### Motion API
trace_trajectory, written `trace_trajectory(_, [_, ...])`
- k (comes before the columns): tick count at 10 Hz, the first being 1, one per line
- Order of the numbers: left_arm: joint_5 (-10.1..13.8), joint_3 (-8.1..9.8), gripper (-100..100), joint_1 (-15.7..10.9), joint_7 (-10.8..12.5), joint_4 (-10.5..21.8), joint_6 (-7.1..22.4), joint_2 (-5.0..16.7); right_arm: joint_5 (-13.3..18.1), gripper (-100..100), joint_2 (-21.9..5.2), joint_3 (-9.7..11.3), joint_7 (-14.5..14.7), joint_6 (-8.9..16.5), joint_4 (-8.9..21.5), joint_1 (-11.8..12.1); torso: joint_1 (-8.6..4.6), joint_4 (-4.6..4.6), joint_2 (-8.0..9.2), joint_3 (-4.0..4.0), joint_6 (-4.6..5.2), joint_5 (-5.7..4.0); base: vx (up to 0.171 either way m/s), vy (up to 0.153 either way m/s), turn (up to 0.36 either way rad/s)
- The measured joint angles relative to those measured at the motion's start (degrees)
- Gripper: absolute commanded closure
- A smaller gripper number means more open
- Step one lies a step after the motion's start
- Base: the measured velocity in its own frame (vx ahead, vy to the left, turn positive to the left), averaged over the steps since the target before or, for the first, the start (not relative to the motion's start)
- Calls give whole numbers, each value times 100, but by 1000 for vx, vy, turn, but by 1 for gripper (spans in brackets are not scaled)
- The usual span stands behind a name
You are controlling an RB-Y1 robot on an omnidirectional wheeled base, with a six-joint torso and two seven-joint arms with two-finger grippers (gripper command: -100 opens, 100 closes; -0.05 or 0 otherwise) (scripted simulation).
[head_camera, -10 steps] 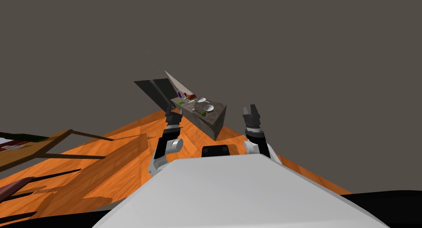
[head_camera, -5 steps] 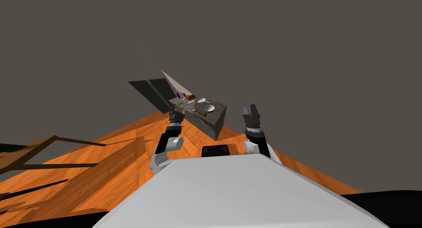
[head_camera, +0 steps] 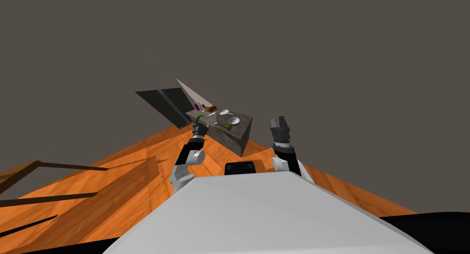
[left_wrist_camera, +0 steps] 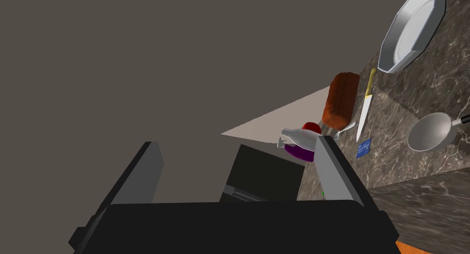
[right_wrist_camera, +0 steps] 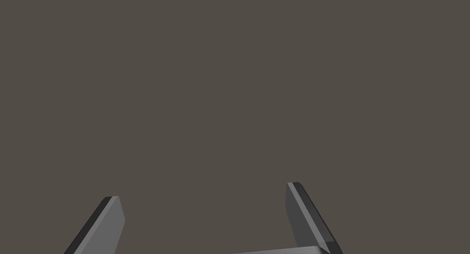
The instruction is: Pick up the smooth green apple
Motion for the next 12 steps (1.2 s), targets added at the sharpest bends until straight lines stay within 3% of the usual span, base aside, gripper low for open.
trace_trajectory(12, [223, -89, -100, -594, 733, 212, 1733, 97, 0, 0, 0, 0, 0, 0, 0, 0, -7, 1, 3, 2, -2, -2, 8, 64, -74])
